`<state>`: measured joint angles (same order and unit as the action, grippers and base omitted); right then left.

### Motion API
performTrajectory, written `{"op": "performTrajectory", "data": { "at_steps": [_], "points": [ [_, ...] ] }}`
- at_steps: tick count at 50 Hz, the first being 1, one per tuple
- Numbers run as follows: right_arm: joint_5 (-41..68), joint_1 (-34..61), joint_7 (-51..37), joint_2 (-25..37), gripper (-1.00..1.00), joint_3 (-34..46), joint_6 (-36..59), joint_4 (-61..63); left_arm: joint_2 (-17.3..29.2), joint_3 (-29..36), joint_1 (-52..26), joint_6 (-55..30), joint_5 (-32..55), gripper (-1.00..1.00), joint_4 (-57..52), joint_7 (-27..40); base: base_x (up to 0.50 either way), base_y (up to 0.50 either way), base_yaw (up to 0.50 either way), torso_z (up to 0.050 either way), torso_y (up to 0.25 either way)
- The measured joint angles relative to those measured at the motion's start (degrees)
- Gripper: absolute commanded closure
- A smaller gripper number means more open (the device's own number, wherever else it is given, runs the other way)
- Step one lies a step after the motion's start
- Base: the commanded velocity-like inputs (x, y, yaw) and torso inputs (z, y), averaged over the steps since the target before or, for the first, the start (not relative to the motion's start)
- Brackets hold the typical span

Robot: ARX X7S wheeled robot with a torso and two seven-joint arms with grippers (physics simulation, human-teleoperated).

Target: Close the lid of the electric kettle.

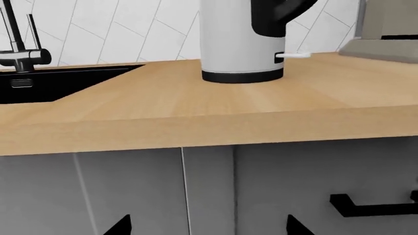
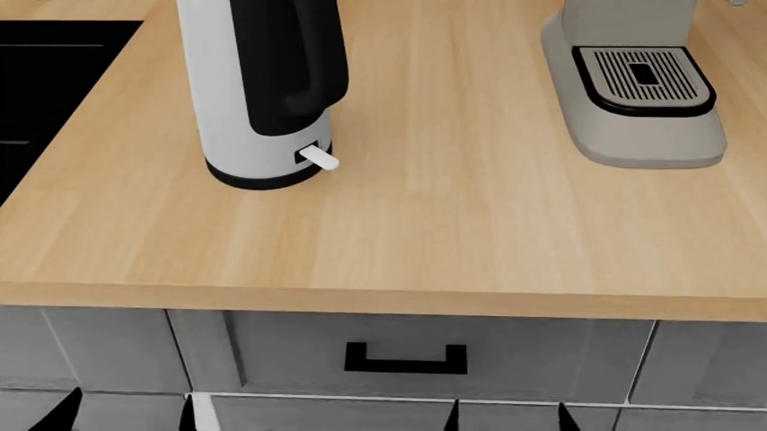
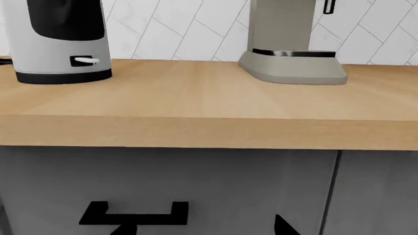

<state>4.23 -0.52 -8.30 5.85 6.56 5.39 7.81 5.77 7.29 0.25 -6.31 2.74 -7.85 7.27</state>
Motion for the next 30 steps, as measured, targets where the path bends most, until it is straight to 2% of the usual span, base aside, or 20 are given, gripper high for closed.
{"op": "performTrajectory", "data": {
  "at_steps": [11, 19, 24, 30],
  "points": [
    [1.4, -0.7, -1.6, 1.9, -1.0, 0.0, 12.5, 17.0, 1.0, -1.0, -1.3, -19.3, 4.6, -1.0, -20.3, 1.6, 0.0, 0.0, 0.0, 0.0, 0.0],
    [3.2, 1.4, -3.0, 3.1, -1.0, -0.5, 24.9, 30.7, 1.9, -4.4, -7.4, -40.1, 10.7, -1.0, -35.7, 4.8, 0.0, 0.0, 0.0, 0.0, 0.0],
    [5.7, 4.2, -5.1, 4.1, -1.0, -0.9, 33.0, 38.9, 6.4, -7.5, -13.6, -49.9, 26.9, -1.0, -42.2, 17.1, 0.0, 0.0, 0.0, 0.0, 0.0],
    [18.0, 9.3, -18.4, 13.2, -1.0, 2.8, 35.5, 44.9, 14.6, -7.3, -19.5, -51.7, 45.8, -1.0, -46.6, 32.3, 0.0, 0.0, 0.0, 0.024, 0.0]
  ]
}}
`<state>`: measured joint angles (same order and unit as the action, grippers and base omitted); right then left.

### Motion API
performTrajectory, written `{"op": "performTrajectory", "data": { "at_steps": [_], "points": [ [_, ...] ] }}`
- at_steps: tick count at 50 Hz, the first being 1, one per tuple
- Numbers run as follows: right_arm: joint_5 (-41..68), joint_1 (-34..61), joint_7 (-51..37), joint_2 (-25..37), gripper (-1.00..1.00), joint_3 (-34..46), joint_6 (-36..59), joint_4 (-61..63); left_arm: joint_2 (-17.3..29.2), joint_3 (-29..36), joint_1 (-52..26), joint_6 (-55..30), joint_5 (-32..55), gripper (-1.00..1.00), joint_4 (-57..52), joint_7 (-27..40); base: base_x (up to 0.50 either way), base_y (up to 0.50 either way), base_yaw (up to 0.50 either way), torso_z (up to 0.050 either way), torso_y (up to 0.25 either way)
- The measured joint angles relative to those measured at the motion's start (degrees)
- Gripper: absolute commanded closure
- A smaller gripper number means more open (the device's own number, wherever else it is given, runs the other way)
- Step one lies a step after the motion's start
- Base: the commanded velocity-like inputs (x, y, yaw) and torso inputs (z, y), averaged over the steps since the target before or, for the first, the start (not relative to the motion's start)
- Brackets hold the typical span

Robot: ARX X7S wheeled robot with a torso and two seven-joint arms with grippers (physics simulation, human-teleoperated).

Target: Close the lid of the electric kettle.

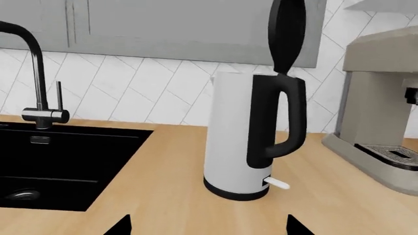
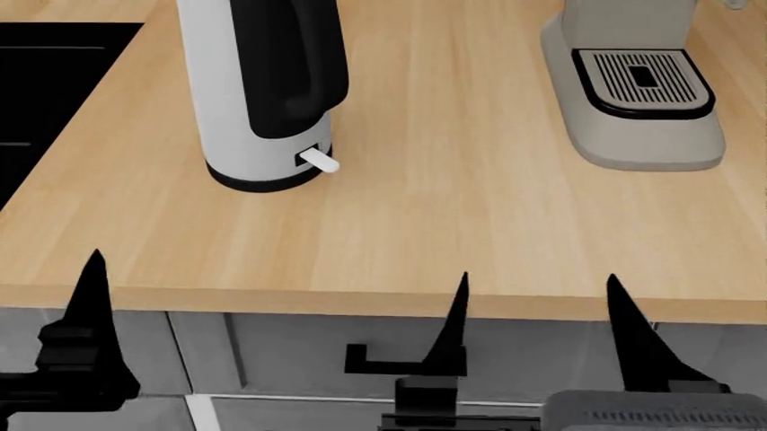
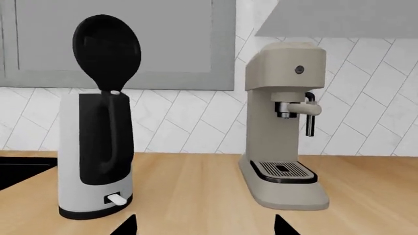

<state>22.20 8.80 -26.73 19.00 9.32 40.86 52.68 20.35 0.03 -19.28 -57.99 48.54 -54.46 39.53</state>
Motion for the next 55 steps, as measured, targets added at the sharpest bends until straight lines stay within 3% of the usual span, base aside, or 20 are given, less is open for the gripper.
{"op": "performTrajectory", "data": {
  "at_steps": [9, 20, 37, 44, 55],
  "points": [
    [13.0, 5.9, -15.8, 11.4, -1.0, 6.5, -2.1, 4.2, 9.5, 2.7, -6.0, 2.5, 17.8, -1.0, -3.3, 15.8, 0.0, 0.0, 0.0, 0.05, 0.0],
    [21.9, 12.0, -28.2, 20.7, -1.0, 14.4, -6.7, 6.2, 17.9, 9.5, -11.0, 8.8, 26.6, -1.0, -4.8, 26.4, 0.0, 0.0, 0.0, 0.05, 0.0],
    [28.0, 20.2, -38.4, 27.9, -1.0, 24.2, -12.1, 6.8, 29.2, 26.1, -18.2, 24.2, 27.4, -1.0, -5.3, 33.3, 0.0, 0.0, 0.0, 0.05, 0.0],
    [28.9, 22.1, -40.4, 29.5, -1.0, 26.5, -13.7, 6.8, 31.7, 30.7, -20.1, 28.1, 26.5, -1.0, -5.3, 34.4, 0.0, 0.0, 0.0, 0.05, 0.0],
    [29.9, 26.6, -43.5, 32.2, -1.0, 31.8, -16.3, 7.1, 34.3, 36.0, -22.7, 32.7, 25.8, -1.0, -5.2, 35.8, 0.21, 0.0, 0.0, 0.001, 0.0]
  ]
}}
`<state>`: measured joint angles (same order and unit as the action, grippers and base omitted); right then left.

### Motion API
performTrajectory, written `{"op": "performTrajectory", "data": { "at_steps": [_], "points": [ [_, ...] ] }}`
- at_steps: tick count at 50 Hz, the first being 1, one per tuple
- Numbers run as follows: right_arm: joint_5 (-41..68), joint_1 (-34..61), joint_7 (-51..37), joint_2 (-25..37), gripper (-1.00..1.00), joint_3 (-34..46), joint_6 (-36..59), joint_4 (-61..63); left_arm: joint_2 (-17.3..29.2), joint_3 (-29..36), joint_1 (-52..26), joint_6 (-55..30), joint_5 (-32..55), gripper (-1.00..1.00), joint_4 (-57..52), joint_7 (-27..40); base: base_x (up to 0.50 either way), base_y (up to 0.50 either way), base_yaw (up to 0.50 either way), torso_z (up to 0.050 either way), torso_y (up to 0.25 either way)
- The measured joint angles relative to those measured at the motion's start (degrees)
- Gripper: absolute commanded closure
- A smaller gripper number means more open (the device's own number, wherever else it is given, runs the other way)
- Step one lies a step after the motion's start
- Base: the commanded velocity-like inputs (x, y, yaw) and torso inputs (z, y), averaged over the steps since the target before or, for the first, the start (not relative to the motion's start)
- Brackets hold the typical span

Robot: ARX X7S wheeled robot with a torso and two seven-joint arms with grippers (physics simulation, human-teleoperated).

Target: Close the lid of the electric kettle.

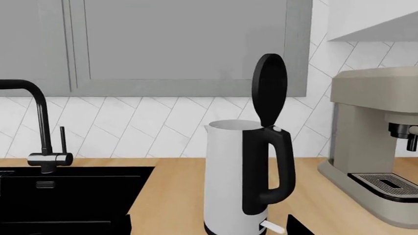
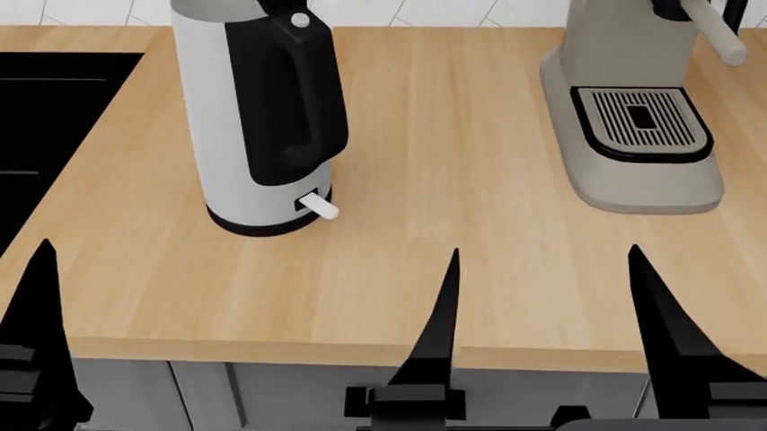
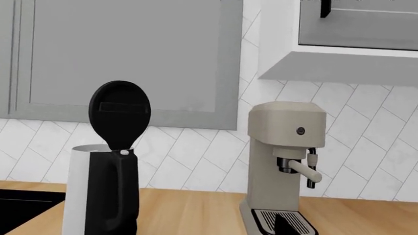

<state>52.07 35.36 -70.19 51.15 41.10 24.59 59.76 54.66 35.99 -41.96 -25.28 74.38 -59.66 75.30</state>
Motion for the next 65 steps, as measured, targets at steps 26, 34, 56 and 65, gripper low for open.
{"op": "performTrajectory", "data": {
  "at_steps": [26, 34, 56, 65],
  "points": [
    [-0.3, 14.0, -7.8, 5.7, -1.0, 19.4, -9.6, -0.1, 7.3, 22.5, -14.1, 13.8, -3.5, -1.0, -0.1, 4.4, 0.16, 0.0, 0.0, 0.0, 0.0],
    [-0.5, 15.8, -8.6, 6.3, -1.0, 22.0, -11.0, -0.4, 8.1, 26.2, -16.5, 15.7, -4.1, -1.0, 0.0, 5.0, 0.12, 0.0, 0.0, 0.0, 0.0],
    [0.3, 19.4, -10.3, 6.9, -1.0, 25.7, -12.1, -0.2, 9.0, 30.1, -18.7, 17.6, -4.7, -1.0, 0.2, 5.4, 0.21, 0.0, 0.0, 0.0, 0.0],
    [0.3, 20.5, -10.8, 7.2, -1.0, 27.1, -12.6, -0.3, 9.1, 30.9, -19.2, 17.8, -4.9, -1.0, 0.3, 5.5, 0.21, 0.0, 0.0, 0.0, 0.002]
  ]
}}
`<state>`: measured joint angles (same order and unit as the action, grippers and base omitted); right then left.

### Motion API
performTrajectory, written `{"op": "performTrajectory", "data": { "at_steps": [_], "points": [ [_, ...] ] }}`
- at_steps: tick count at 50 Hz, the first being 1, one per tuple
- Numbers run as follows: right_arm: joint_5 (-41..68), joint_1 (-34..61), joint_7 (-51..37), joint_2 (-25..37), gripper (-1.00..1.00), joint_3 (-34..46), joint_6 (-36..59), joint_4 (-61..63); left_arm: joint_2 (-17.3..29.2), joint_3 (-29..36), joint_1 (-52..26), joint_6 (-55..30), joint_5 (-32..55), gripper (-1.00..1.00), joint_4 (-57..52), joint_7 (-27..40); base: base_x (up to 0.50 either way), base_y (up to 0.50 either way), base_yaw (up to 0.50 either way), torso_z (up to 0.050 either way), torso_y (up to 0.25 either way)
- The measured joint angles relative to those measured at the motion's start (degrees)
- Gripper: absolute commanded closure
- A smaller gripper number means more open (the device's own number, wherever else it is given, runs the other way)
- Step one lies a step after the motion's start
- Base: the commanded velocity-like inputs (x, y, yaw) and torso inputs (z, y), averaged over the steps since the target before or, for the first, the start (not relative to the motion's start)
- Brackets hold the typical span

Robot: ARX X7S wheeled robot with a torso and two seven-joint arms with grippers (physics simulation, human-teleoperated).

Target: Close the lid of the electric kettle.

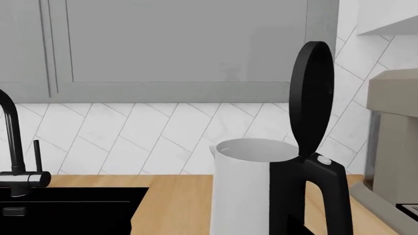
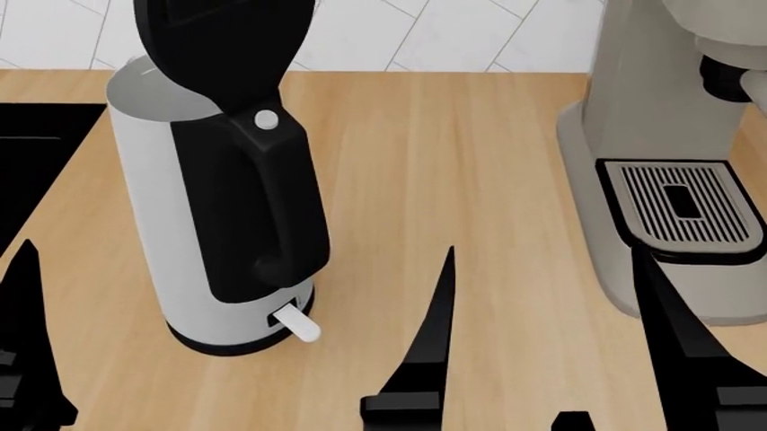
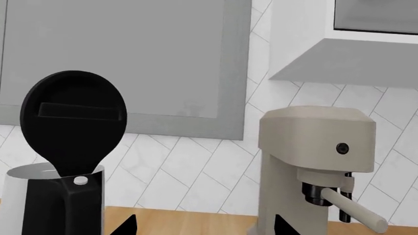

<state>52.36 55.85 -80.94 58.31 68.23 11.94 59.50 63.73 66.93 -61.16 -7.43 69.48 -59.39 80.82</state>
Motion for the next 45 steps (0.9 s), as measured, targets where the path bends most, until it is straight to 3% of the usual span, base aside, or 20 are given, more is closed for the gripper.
{"op": "performTrajectory", "data": {
  "at_steps": [25, 45],
  "points": [
    [3.7, 3.4, 0.8, 0.9, -1.0, 1.2, -1.2, -1.0, 0.6, 1.6, -0.6, 1.0, -0.8, -1.0, 0.2, 0.0, 0.05, 0.0, 0.0, 0.0, 0.0],
    [20.6, 20.8, 9.0, -3.2, -1.0, -3.7, 4.1, -7.9, 0.5, 2.7, -0.5, 1.7, -1.5, -1.0, 0.6, -0.5, 0.0, 0.0, 0.0, 0.0, 0.0]
  ]
}}
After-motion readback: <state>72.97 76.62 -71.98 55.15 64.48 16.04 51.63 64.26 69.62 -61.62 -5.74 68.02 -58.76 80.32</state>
